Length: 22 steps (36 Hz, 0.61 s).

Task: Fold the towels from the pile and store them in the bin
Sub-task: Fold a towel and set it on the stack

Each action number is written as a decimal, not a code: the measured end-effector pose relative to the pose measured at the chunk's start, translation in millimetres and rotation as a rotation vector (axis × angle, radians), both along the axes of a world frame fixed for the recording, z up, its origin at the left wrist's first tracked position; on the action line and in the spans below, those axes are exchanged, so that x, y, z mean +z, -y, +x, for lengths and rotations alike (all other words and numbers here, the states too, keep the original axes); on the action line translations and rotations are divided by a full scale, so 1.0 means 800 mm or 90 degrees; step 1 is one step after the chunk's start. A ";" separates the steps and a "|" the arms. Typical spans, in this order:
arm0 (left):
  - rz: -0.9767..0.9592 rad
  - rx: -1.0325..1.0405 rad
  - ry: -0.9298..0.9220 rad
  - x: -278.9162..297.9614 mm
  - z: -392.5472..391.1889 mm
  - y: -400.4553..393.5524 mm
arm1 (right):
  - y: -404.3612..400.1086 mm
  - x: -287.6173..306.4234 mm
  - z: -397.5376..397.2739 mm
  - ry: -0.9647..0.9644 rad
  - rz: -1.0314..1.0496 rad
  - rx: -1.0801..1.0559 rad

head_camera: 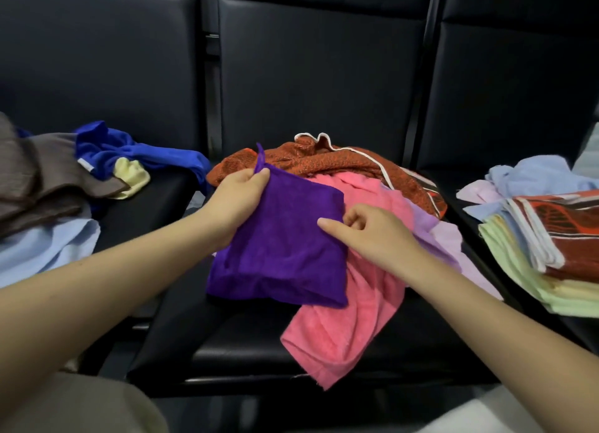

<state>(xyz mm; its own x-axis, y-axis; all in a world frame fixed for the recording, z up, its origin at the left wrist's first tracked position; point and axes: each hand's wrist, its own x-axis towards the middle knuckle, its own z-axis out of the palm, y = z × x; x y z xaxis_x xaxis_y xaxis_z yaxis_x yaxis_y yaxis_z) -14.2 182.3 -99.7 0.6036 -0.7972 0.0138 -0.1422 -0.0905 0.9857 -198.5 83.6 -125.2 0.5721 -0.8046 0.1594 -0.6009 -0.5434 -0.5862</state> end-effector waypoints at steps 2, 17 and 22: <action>0.040 0.016 0.061 -0.003 0.017 -0.008 | -0.005 -0.003 0.004 -0.056 -0.034 0.007; 0.328 0.005 0.226 -0.043 0.046 -0.040 | -0.020 0.003 0.036 -0.099 0.132 0.112; 0.414 -0.028 0.331 -0.038 0.030 -0.042 | -0.035 0.004 0.042 -0.051 0.182 0.089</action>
